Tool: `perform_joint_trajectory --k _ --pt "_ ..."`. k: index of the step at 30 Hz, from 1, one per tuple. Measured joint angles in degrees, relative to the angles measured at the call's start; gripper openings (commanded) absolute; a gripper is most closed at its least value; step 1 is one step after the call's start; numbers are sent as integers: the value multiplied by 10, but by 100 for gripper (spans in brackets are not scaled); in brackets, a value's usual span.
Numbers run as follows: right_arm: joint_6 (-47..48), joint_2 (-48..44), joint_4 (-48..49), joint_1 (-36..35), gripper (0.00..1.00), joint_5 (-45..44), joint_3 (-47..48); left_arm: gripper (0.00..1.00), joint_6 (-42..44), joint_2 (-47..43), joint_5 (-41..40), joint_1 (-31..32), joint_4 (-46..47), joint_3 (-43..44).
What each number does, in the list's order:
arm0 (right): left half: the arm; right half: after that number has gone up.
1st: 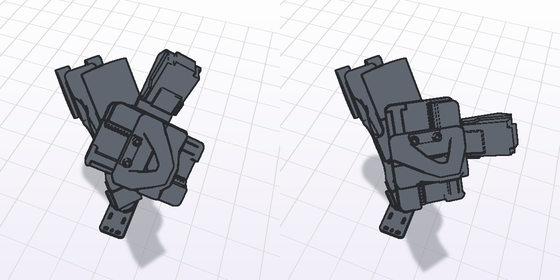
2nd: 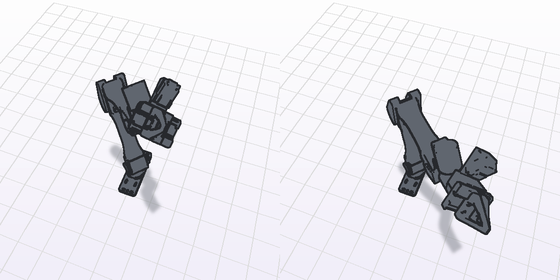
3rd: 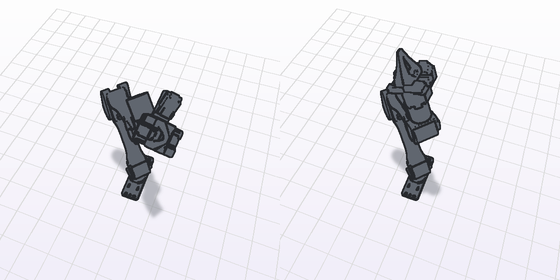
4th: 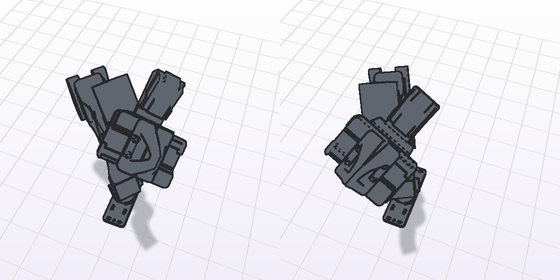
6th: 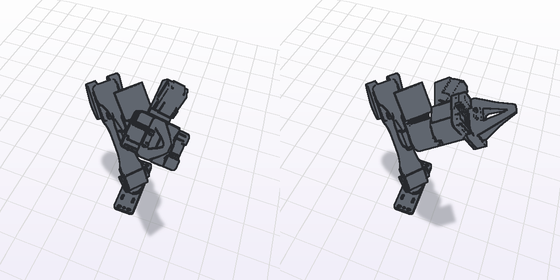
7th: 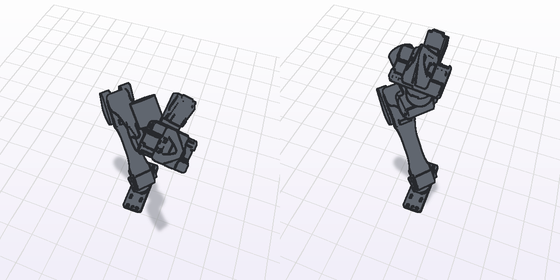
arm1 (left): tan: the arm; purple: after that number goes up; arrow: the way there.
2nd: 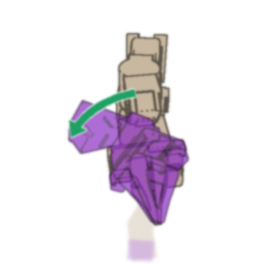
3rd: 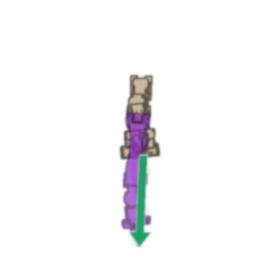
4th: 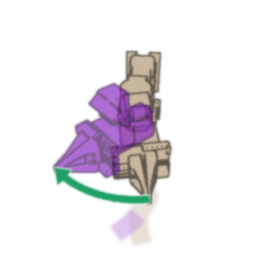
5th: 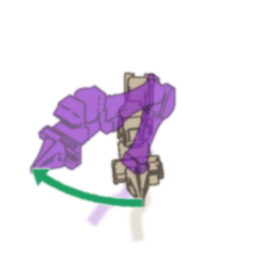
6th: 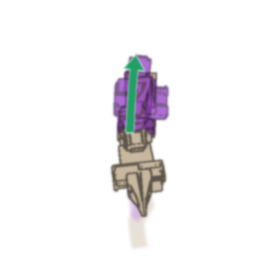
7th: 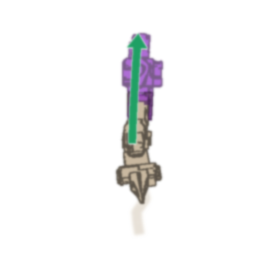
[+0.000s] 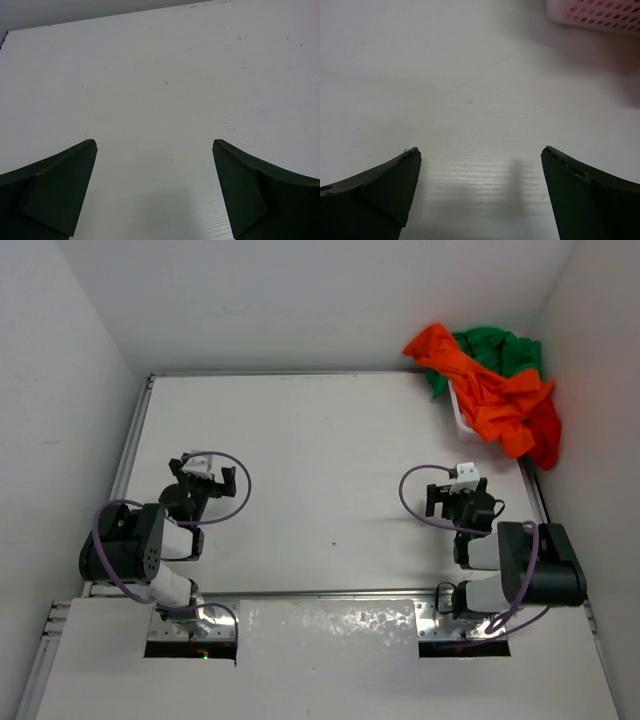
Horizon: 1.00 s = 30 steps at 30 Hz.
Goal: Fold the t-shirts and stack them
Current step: Grab crumpled tshirt from bin with the right arm
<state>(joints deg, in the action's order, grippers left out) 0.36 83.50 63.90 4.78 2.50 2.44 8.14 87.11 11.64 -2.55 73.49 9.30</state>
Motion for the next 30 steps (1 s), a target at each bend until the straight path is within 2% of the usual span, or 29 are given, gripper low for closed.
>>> perform_joint_trajectory --k 3,5,7,8,9,10,11,12,13,14,15,16,17,18,19,20,22,24,26,30 --pt "3 -69 -151 0 99 30 50 100 0 0 0 0 0 0" --pt "-11 -113 -275 0 99 47 142 100 -4 -4 1 0 -32 14" --pt "-29 -131 -367 0 99 66 261 96 -2 -3 9 -3 -217 134" --pt "-33 -134 -407 0 99 75 326 93 3 5 14 -3 -263 176" --pt "-34 -133 -445 0 99 84 389 91 20 49 31 -3 -408 319" --pt "-33 -125 -480 0 98 95 459 89 33 85 38 -3 -498 414" --pt "-28 -109 -529 0 89 108 544 88 48 132 43 0 -601 518" --pt "-23 -85 -566 0 42 114 617 88 64 181 43 2 -704 624" --pt "-16 -56 -603 1 17 116 698 88 82 231 37 5 -804 724" --pt "-19 -26 -642 2 0 117 770 88 103 284 21 10 -908 828" --pt "-24 12 -681 4 0 114 846 88 123 335 -3 20 -1000 927" --pt "-35 48 -713 9 7 109 911 88 143 377 -28 31 -1072 1011" --pt "-50 84 -743 16 37 100 969 88 167 416 -71 52 -1142 1102" --pt "-67 113 -768 24 50 92 1004 88 188 425 -116 74 -1162 1136" --pt "-80 144 -794 33 62 76 1039 89 203 413 -151 97 -1164 1133" --pt "-90 168 -821 40 76 55 1062 90 222 369 -192 129 -1142 1079" --pt "-106 245 -865 52 79 18 1124 90 253 281 -231 185 -1131 974" --pt "-116 318 -889 62 80 -23 1179 91 274 217 -235 241 -1134 910" --pt "-125 393 -908 71 79 -62 1227 90 277 195 -225 267 -1136 900" --pt "-131 492 -908 88 81 -119 1247 90 261 207 -212 244 -1129 916"
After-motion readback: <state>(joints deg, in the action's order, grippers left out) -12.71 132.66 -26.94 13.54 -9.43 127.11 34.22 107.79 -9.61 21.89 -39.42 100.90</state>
